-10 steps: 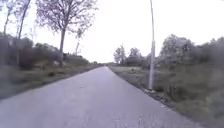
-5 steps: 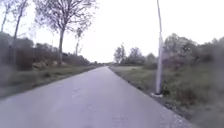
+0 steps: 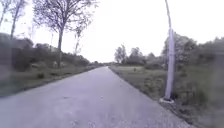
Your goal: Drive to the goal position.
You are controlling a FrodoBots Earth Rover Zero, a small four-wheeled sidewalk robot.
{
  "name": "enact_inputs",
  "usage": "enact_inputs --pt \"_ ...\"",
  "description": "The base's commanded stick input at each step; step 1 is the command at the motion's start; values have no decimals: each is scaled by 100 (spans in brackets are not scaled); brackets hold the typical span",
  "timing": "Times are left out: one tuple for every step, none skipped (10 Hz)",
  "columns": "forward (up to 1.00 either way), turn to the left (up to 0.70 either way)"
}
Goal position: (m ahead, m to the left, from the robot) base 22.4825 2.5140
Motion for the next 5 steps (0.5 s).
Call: enact_inputs --pt "100 14" --pt "100 0" --pt "100 0" --pt "100 0" --pt "100 0"
